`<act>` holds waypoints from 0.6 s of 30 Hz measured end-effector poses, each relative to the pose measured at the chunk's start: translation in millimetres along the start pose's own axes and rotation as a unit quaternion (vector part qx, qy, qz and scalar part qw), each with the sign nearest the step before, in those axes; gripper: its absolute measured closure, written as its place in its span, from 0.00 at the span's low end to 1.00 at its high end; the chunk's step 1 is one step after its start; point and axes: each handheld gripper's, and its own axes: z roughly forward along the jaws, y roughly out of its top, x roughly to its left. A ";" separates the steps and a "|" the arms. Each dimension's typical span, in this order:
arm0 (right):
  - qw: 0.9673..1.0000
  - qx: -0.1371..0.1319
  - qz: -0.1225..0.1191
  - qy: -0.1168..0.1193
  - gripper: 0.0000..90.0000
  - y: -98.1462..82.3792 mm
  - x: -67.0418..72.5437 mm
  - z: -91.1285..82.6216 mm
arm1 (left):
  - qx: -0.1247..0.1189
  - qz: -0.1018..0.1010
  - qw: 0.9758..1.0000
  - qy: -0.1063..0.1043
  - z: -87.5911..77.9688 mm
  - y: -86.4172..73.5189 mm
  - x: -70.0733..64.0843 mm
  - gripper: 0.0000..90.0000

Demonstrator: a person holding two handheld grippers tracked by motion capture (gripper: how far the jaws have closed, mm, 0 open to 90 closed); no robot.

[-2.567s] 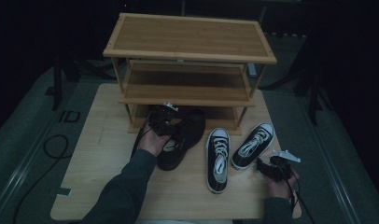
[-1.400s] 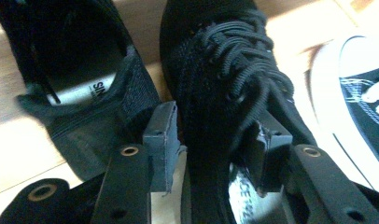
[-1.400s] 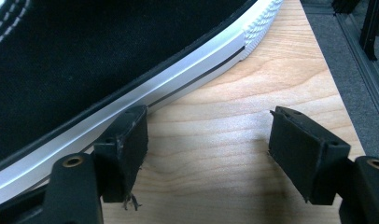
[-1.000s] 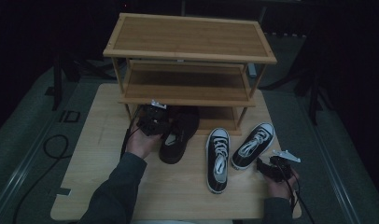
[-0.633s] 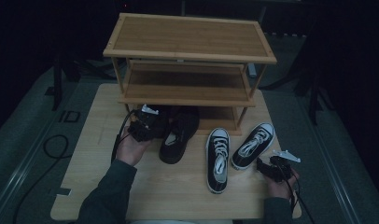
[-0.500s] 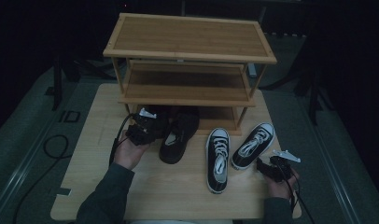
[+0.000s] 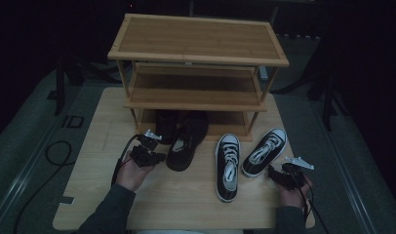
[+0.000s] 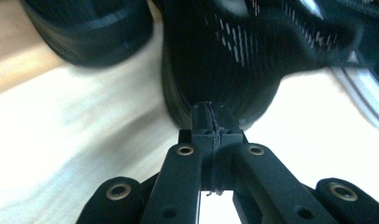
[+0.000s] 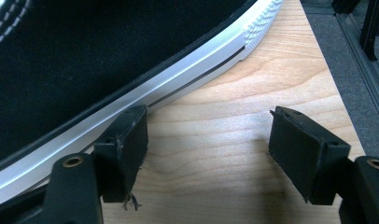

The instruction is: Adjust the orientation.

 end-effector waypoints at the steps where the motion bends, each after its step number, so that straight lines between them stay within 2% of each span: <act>1: 1.000 0.000 0.000 0.000 0.31 0.0 0.0 0.0 | 0.004 0.001 1.000 -0.002 2.4 -1.5 -1.0 1.00; 6: 1.000 0.000 0.000 0.000 0.31 0.0 0.0 0.0 | 0.028 0.007 1.000 -0.005 15.8 -10.0 -5.0 1.00; 11: 1.000 0.000 0.000 0.000 0.31 0.0 0.0 0.0 | 0.035 0.012 0.999 -0.007 22.2 -11.0 -8.1 1.00; 18: 1.000 0.000 0.000 0.000 0.31 0.0 0.0 0.0 | 0.035 0.025 0.999 -0.013 29.7 -7.4 -20.7 1.00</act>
